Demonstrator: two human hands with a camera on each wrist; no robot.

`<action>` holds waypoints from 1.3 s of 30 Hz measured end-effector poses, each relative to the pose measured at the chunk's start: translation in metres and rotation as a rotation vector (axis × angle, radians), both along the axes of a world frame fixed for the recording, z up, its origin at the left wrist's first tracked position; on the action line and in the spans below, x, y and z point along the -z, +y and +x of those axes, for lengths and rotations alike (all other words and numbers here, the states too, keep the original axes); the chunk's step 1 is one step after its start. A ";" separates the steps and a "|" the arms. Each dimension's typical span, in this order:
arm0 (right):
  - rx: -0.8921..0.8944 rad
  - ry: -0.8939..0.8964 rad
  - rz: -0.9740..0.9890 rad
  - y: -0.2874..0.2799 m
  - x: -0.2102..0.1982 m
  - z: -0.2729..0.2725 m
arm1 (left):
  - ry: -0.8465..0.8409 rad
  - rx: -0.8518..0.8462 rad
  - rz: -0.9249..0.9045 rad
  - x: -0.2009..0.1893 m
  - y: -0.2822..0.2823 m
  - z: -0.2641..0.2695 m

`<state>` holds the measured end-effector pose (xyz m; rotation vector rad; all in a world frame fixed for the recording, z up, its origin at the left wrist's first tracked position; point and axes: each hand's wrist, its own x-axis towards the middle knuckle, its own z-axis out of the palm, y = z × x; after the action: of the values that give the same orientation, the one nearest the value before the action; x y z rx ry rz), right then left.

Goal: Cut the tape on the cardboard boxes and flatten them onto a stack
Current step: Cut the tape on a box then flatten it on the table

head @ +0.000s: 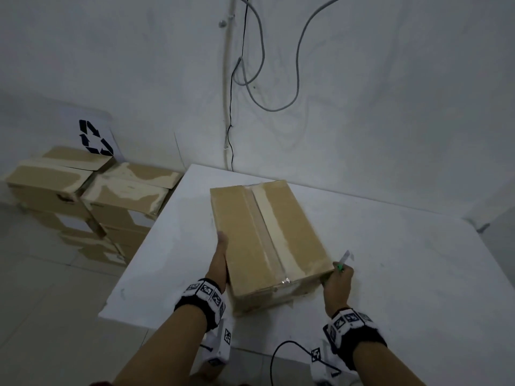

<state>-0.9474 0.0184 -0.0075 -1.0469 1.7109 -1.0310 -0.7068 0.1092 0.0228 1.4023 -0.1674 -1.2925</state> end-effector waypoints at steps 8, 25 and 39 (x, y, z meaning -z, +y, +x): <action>-0.302 0.182 -0.329 -0.044 -0.074 0.012 | -0.861 0.094 0.164 -0.029 -0.054 0.031; -0.666 0.461 -0.004 -0.102 -0.068 0.101 | -1.593 0.640 0.283 -0.024 -0.108 0.079; -0.768 0.654 -0.395 -0.116 -0.080 0.168 | -1.741 0.635 0.102 -0.014 -0.126 0.105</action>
<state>-0.7794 -0.0973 0.0726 -2.2577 1.3496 -0.5390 -0.6019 -0.0165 0.0364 2.2851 -1.8025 -0.1238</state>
